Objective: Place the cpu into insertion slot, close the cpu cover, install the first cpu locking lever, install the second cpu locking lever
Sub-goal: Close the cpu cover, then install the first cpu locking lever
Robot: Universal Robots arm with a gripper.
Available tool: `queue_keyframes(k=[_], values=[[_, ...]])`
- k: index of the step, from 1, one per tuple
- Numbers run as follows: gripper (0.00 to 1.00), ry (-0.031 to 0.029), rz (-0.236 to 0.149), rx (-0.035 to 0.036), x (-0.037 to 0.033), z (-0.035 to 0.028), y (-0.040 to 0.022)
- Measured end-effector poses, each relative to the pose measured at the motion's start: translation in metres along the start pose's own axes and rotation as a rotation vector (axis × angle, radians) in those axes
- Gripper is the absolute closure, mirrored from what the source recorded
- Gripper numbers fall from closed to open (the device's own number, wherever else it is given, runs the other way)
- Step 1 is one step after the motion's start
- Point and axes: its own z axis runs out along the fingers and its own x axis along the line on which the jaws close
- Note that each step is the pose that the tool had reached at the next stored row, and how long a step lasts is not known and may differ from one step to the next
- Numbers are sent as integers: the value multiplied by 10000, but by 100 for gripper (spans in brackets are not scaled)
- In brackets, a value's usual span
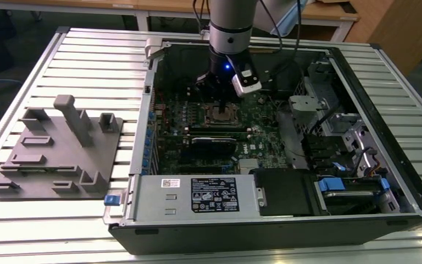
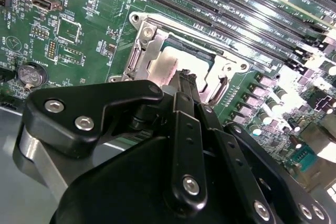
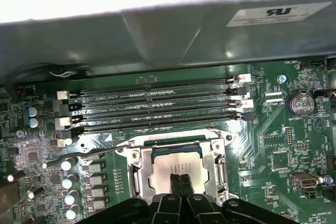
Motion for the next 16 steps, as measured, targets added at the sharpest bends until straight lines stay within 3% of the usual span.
queue_keyframes(k=[16], values=[[89, 9, -1, -4, -5, -39, -28]])
